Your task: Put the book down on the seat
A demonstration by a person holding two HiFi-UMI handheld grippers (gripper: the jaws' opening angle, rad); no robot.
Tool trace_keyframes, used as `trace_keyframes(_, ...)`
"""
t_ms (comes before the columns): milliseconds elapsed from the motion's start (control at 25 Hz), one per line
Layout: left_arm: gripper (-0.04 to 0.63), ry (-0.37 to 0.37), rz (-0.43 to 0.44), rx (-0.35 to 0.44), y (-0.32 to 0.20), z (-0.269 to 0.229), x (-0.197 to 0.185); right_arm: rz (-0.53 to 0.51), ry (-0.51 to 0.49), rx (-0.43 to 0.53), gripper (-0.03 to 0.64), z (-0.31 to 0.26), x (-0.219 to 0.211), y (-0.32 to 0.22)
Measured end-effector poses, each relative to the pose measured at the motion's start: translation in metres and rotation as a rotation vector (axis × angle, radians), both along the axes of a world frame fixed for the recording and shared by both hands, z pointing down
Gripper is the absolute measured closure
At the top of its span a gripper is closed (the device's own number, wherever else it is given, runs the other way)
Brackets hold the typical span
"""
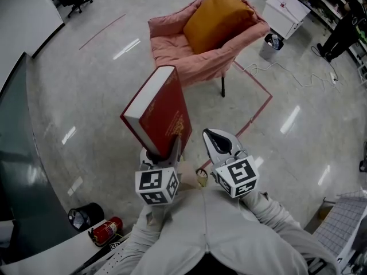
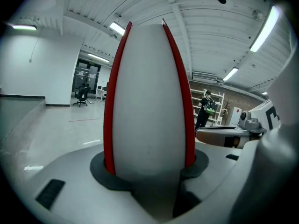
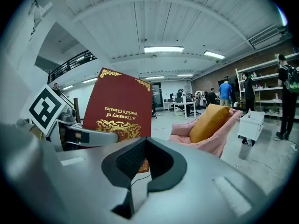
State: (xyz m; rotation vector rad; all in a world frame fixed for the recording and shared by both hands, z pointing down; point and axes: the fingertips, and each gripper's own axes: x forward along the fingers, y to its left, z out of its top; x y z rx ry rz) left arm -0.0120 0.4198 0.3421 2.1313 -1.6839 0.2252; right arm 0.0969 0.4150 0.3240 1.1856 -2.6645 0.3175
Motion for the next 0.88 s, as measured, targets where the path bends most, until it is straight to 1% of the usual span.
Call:
trace_keyframes(200, 0.35, 0.013, -0.003, -0.005, -0.019, 0.007, -0.007, 0.001, -0.001, -0.001, 0.617, 0.005, -0.007, -0.02)
trace_keyframes(320, 0.35, 0.008, 0.003, -0.005, -0.035, 0.008, -0.011, 0.001, 0.007, 0.007, 0.617, 0.004, -0.012, -0.037)
trace_keyframes(560, 0.35, 0.01, 0.006, -0.022, -0.09, 0.0, -0.021, 0.013, 0.016, -0.003, 0.617, -0.008, -0.019, -0.089)
trace_keyframes(880, 0.35, 0.01, 0.025, -0.02, -0.133, 0.007, -0.03, 0.037, 0.016, 0.003, 0.617, 0.0, -0.028, -0.134)
